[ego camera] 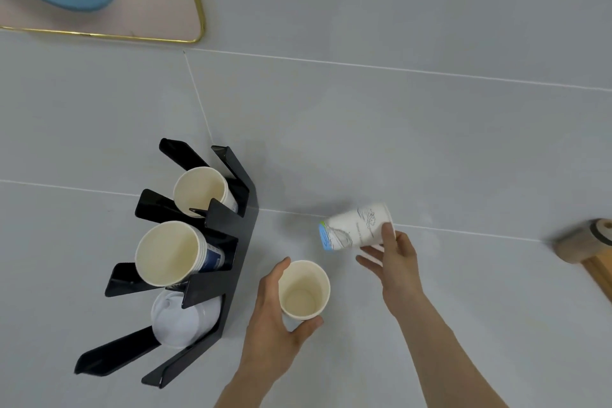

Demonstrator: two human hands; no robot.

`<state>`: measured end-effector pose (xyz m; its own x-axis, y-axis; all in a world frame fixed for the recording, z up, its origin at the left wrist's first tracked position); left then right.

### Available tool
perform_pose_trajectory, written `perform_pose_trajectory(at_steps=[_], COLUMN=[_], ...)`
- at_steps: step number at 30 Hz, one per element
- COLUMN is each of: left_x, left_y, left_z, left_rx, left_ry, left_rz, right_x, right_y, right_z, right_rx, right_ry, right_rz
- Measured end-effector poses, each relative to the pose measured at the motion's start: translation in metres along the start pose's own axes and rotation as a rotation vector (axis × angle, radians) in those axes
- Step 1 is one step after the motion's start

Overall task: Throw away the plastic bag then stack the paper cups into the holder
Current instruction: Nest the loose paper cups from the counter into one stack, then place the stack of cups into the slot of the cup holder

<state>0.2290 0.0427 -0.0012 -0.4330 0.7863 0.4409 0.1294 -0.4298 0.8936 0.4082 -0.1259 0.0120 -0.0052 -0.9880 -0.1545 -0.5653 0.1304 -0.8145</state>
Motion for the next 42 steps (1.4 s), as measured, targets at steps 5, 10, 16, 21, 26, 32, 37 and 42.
perform_pose_trajectory(at_steps=[5,10,16,21,26,32,37,42], left_x=[-0.003,-0.006,-0.004,0.010,0.025,0.031,0.035,0.042], left_y=[0.000,0.000,0.007,0.006,0.003,0.005,0.011,0.026], left_z=[-0.003,-0.008,-0.019,-0.030,-0.028,-0.031,-0.029,-0.024], left_rx=[0.005,0.017,0.075,0.203,0.271,0.348,0.396,0.409], left_ry=[0.000,0.000,-0.057,-0.050,0.125,0.160,0.182,0.182], left_rz=[-0.026,-0.065,-0.180,-0.476,-0.404,-0.442,-0.428,-0.356], right_x=[-0.013,-0.021,-0.016,-0.007,-0.004,-0.002,-0.006,-0.007], right_y=[-0.044,-0.013,0.036,0.044,0.054,0.051,0.051,0.045], right_z=[-0.083,-0.118,-0.125,-0.106,-0.099,-0.103,-0.107,-0.115], right_rx=[0.362,0.751,0.487,0.262,0.069,-0.016,-0.036,-0.044], right_ry=[-0.156,-0.140,-0.284,-0.167,-0.165,-0.198,-0.173,-0.135], right_rz=[-0.208,-0.768,-0.755,-0.518,-0.426,-0.402,-0.400,-0.419])
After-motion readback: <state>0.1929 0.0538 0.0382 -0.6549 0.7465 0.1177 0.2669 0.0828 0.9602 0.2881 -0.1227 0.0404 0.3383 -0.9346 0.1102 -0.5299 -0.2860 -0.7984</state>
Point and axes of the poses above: each hand's wrist, its own z-axis towards the middle knuckle, its own x-axis out of the back of the hand, y = z × x, the point moved 6 cm from there along z, towards the middle knuckle, and after that the axes turned 8 degrees about -x, right-handed, at the moved point
